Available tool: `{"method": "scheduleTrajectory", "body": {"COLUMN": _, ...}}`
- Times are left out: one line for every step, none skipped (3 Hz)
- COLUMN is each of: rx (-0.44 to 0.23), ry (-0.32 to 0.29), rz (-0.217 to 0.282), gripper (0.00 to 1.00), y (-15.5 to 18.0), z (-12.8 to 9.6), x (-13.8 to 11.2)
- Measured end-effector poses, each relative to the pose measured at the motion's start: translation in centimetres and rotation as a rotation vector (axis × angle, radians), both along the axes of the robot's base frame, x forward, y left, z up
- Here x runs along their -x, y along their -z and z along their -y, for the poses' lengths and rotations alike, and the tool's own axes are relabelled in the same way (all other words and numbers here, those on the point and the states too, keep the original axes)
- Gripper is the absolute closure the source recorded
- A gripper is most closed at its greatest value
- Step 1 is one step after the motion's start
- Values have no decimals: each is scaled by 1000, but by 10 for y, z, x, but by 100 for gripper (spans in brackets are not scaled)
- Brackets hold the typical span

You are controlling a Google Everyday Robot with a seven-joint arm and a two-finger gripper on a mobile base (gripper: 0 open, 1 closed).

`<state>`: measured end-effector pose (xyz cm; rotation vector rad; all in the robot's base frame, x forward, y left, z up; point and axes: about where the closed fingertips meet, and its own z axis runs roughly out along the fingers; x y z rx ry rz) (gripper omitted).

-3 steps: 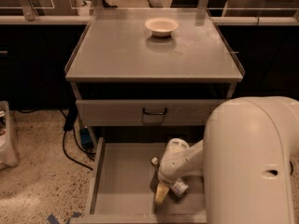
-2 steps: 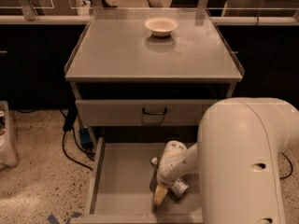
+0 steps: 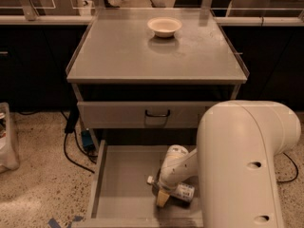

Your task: Pick blue plastic bottle from middle drawer and place on counter

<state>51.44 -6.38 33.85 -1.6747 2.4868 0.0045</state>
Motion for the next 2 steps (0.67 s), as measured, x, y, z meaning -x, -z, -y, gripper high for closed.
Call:
{"method": "scheduleTrajectory", "body": {"rx": 0, "ry": 0, "rz": 0, "gripper": 43, "y": 0, "z": 0, "x": 0}}
{"method": "scheduleTrajectory", "body": {"rx": 0, "ry": 0, "rz": 0, "gripper": 65, "y": 0, "z": 0, "x": 0}}
